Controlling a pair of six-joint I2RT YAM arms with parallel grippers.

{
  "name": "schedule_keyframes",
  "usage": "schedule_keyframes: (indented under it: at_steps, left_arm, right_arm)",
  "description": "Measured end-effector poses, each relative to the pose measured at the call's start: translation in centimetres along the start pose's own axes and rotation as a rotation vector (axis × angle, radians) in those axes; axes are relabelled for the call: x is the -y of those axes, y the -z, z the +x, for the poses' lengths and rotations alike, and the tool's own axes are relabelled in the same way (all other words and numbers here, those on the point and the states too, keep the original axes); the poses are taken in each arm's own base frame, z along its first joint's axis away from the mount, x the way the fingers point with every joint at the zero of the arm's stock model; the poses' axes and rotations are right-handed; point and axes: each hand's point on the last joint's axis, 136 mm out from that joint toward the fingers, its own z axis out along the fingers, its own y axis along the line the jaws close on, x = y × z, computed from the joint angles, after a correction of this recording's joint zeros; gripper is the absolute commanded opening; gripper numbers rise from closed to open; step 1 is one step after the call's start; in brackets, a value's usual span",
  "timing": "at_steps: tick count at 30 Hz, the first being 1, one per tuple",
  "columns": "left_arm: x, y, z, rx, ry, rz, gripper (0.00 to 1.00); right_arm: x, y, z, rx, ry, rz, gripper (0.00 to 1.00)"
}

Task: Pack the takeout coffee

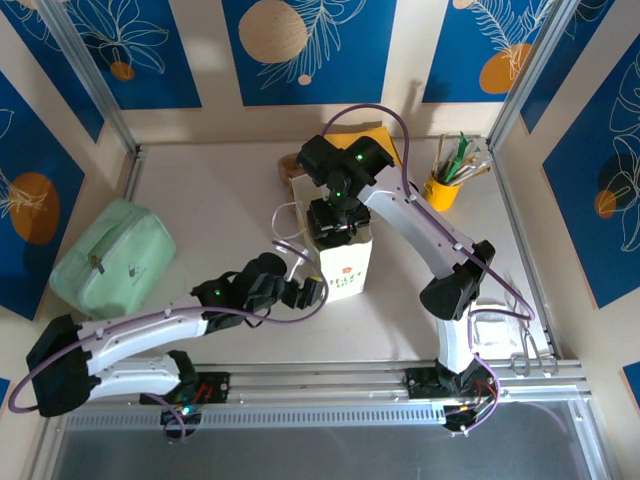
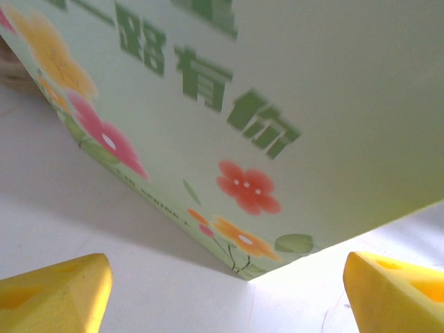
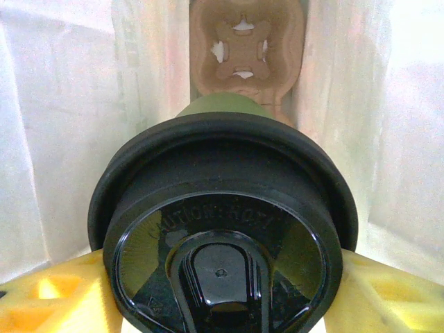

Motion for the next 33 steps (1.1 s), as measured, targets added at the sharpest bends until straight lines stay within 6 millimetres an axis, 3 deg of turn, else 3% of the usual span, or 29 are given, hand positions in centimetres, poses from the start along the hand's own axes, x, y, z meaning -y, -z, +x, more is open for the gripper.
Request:
schedule_keyframes:
  at_steps: [4, 9, 19, 33]
  left_arm:
    - [-0.3, 2.1, -1.6, 0.077, -0.004, 0.001, 0.88]
    - [-1.3, 3.6, -1.8, 0.106, -0.004, -0.028, 0.88]
    - [-2.2, 3.8, -0.9, 0.082, -0.026, -0.071, 0.89]
    - [-2.8, 4.0, -0.2, 0.069, -0.03, -0.092, 0.9]
  right_arm:
    - [0.5, 0.0, -0.3, 0.0, -0.013, 0.001, 0.64]
    - [0.7, -0.3, -0.4, -0.006, -0.019, 0.006, 0.64]
    - [0.3, -3.2, -0.7, -0.073, -0.013, 0.04, 0.64]
    - [0.3, -3.3, -0.7, -0.076, -0.013, 0.042, 0.64]
